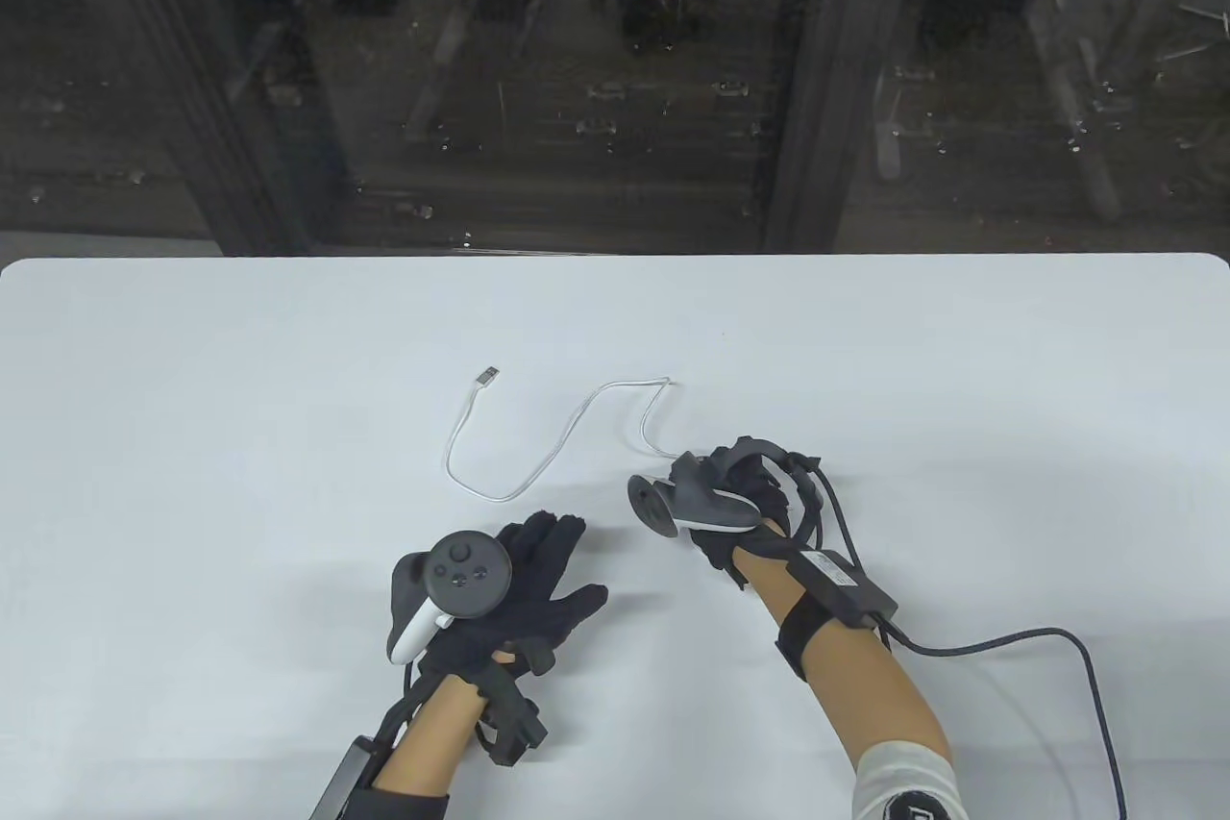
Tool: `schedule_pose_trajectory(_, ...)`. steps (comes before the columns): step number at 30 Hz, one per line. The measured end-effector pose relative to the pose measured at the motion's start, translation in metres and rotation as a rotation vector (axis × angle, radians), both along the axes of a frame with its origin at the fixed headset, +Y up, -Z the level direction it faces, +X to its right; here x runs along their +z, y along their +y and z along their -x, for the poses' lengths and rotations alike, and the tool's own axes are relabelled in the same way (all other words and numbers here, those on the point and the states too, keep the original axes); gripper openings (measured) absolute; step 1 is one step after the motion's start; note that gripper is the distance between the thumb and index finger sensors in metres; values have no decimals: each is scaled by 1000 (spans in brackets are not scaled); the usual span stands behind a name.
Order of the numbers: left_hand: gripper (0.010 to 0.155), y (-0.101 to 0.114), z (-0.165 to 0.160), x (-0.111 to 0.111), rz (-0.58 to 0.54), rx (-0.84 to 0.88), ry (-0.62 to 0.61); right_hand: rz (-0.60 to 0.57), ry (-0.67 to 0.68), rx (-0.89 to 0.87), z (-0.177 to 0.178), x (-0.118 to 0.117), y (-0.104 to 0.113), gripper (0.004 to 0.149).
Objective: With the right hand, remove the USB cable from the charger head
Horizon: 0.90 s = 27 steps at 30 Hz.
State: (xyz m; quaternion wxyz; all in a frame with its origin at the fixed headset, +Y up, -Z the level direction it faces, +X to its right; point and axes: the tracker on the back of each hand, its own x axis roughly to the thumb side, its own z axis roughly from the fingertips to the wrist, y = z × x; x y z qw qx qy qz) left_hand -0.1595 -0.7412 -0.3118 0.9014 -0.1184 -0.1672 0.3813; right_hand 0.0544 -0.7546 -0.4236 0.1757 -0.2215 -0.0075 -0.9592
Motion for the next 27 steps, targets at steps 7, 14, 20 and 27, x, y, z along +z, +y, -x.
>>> schedule_pose_trajectory(7,80,-1,-5,2,3,-29,-37,127,-153,-234,-21,7,31,56)
schedule_pose_trajectory(14,80,0,-11,7,-28,-54,-74,143,-139,-564,-34,47,69,64)
schedule_pose_trajectory(20,80,0,-17,13,-57,-92,-101,161,-17,-746,-39,101,75,72)
schedule_pose_trajectory(27,82,0,-17,19,-75,-125,-122,282,72,-864,-51,137,14,87)
